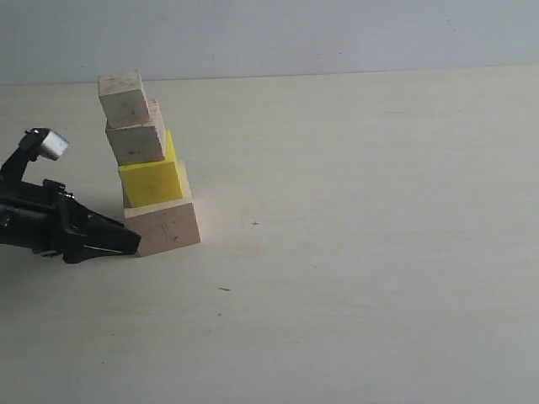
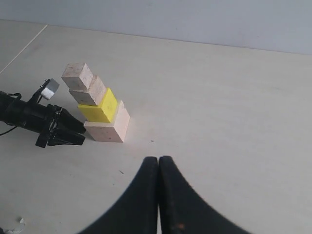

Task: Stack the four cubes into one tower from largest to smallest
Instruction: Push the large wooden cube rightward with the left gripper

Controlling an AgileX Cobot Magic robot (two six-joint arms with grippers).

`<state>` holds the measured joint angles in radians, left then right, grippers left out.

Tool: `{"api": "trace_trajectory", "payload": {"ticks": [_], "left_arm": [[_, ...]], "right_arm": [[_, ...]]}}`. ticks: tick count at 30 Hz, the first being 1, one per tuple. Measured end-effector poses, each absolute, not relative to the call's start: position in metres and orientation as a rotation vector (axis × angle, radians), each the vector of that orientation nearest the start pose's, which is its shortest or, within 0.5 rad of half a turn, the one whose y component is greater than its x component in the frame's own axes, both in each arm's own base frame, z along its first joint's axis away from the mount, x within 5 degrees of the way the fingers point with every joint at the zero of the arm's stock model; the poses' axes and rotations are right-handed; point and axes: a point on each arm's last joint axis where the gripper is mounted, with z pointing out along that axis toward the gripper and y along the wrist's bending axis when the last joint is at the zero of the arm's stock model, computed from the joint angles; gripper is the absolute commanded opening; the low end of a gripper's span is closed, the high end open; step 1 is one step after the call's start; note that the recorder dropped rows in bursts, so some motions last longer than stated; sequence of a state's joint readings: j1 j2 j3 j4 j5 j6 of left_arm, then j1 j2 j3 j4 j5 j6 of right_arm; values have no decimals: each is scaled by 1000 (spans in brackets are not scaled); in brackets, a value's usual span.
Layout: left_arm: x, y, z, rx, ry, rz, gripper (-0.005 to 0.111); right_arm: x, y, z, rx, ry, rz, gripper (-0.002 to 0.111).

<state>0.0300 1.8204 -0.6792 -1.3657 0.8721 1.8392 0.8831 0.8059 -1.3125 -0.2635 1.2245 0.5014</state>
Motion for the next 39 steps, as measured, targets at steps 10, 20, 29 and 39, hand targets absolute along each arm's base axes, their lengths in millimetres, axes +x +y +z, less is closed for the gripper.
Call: {"api": "trace_trajectory", "payload": {"ticks": [10,20,29,39], "left_arm": [[277,-72,119,931,2243,-756,56],[285,-76,116,900,2277,-594,56],[293,-76,119,882,2264,-576,56],[291,-86,110,899,2265,-667,56]], "right_arm": [[80,63,461,-383,2173,463,0],[80,63,461,-383,2173,463,0],[80,63,461,-383,2173,463,0],[80,63,461,-383,2173,463,0]]}}
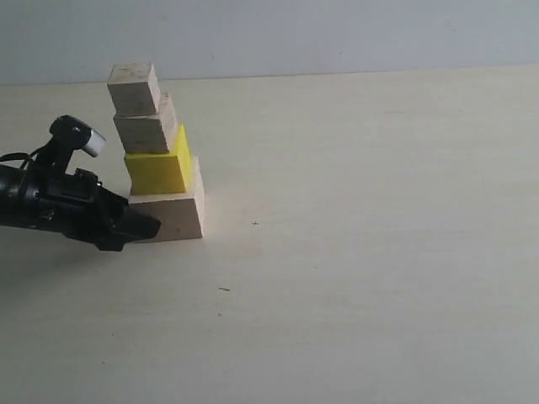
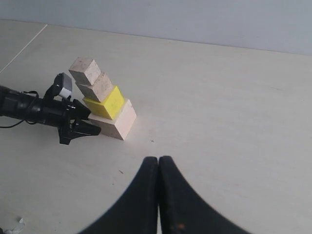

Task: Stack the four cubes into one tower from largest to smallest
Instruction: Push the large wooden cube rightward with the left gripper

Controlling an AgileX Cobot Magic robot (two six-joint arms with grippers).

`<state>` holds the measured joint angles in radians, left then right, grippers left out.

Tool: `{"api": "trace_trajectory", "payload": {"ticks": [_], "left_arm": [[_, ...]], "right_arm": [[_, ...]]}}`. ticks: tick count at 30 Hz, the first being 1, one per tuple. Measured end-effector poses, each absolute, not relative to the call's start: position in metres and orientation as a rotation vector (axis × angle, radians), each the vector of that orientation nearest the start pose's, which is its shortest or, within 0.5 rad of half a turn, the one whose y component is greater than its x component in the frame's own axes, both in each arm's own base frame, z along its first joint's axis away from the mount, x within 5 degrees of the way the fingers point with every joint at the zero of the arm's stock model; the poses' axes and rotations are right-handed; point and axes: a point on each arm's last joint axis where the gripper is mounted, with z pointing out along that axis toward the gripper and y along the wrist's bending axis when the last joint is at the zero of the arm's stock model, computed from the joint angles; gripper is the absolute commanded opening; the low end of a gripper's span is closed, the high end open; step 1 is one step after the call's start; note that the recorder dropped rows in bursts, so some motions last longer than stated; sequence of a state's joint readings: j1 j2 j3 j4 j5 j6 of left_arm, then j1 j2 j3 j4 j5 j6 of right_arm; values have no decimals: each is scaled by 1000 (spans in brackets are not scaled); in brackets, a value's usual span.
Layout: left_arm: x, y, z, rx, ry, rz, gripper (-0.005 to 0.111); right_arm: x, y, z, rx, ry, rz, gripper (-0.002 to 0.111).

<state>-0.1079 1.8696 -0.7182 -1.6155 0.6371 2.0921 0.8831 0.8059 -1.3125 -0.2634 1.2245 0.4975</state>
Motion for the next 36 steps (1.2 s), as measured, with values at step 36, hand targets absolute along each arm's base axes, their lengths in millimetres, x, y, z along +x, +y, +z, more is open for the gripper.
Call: {"api": "trace_trajectory", "payload": {"ticks": [36], "left_arm": [[303,-105,95,820,2310,-711,56]], "right_arm": [[80,63,461,-352,2181,479,0]]}}
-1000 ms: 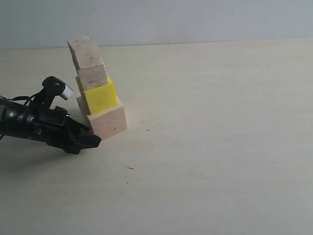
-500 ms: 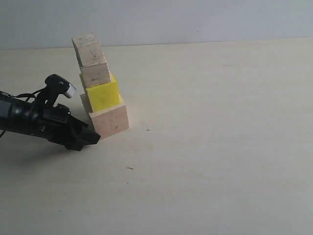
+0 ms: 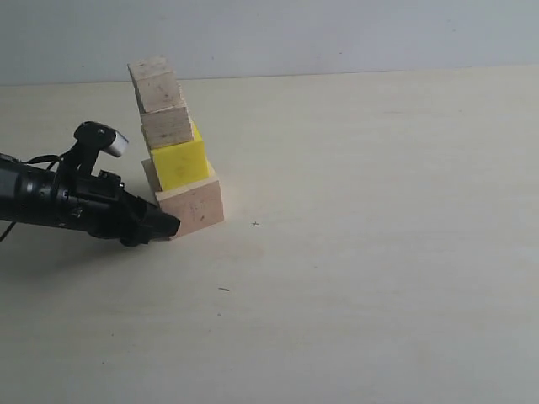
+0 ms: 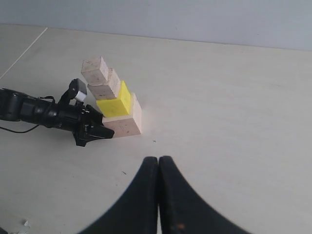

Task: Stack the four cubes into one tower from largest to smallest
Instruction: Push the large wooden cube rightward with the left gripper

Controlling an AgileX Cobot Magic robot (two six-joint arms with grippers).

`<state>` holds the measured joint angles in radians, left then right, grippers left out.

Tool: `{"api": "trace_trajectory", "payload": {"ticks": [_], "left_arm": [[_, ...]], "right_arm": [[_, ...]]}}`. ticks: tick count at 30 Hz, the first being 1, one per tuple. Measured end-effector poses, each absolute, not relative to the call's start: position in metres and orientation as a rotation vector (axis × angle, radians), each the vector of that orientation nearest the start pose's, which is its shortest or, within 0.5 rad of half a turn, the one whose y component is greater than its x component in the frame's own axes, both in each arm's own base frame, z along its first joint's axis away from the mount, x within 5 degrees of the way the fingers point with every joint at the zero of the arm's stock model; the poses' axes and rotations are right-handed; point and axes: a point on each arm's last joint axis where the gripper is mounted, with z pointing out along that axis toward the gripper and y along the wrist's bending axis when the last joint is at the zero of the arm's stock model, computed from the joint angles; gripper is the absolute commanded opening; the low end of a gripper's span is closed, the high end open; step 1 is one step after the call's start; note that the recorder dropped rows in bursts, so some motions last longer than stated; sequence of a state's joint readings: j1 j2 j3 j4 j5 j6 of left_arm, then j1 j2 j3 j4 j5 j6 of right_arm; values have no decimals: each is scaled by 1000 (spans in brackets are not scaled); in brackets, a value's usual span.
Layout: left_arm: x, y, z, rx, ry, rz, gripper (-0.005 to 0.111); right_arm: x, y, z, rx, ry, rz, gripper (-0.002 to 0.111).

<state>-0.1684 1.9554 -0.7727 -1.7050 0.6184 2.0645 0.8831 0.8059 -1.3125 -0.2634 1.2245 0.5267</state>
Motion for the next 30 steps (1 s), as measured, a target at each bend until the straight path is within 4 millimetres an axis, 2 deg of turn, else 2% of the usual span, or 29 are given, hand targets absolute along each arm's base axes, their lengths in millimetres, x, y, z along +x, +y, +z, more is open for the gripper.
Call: {"api": "trace_trajectory", "payload": {"ticks": [9,30], "left_arm": [[306,-105,96,793,2307,-705,56],[332,-107,114,806,2221,-636,56]], "right_arm": [[80,63,461,-352,2181,479,0],[80,63,461,-343,2183,483,0]]}}
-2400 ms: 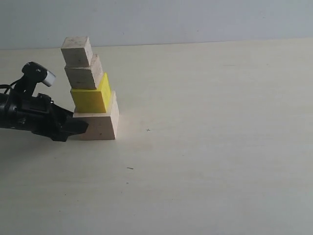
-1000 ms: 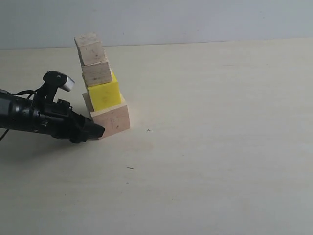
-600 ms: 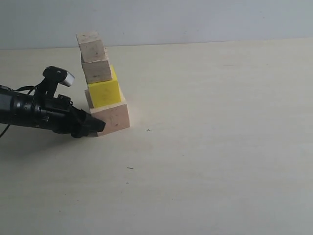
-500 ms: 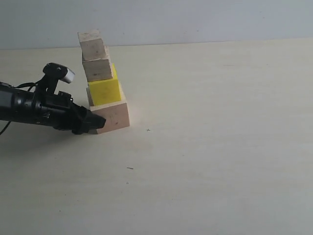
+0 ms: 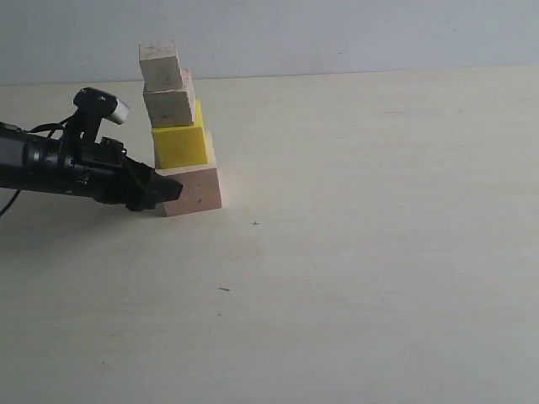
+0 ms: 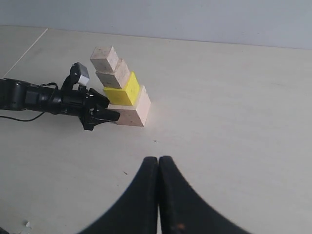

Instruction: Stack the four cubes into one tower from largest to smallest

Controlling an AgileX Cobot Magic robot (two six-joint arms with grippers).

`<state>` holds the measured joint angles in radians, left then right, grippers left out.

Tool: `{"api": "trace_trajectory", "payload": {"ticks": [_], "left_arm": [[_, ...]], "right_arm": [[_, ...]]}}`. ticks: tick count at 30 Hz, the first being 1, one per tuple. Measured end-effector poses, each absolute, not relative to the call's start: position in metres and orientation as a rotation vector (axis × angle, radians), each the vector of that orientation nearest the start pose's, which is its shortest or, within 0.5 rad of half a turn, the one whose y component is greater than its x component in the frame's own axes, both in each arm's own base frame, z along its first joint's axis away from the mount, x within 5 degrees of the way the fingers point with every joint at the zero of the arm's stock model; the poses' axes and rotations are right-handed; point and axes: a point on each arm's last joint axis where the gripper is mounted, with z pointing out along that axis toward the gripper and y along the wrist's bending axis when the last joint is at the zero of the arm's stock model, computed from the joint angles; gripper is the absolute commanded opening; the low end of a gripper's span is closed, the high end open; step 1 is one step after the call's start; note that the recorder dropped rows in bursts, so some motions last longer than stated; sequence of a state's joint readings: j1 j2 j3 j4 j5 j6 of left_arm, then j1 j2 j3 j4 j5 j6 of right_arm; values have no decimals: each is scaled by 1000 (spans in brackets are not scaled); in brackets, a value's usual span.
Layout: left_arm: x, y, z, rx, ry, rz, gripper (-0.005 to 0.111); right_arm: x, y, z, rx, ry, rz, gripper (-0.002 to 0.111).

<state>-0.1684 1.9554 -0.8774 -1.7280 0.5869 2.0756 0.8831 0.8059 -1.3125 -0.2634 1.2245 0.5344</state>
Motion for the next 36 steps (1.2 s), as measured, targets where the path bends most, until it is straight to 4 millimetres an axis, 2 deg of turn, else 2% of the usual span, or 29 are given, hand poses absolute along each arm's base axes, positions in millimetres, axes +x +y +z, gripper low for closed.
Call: {"api": "trace_trajectory", "payload": {"ticks": [6,8,11,15,18,20,23,30,36], "left_arm": [[328,-105,116,863,2258,-612,56],[322,-97,122,900,2299,-552,56],[315,-75,140,845,2308,-482,55],[324,-60,149,559,2333,-406,43],[333,-56,146,264,2370,-456,43],[341,-56,145,132,2382,-503,43],[350,-58,141,29,2392,-563,43],[362,-70,127,40,2397,-748,43],[366,-75,116,141,2416,-794,43]], "right_arm": [[80,63,461,-339,2184,486,0],[80,63,461,-339,2184,486,0],[80,63,461,-339,2184,486,0],[80,63,461,-339,2184,486,0],[80,63,461,-339,2184,486,0],[80,63,461,-339,2184,486,0],[80,63,461,-339,2184,486,0],[80,63,461,-340,2186,490,0],[80,63,461,-338,2187,493,0]]}}
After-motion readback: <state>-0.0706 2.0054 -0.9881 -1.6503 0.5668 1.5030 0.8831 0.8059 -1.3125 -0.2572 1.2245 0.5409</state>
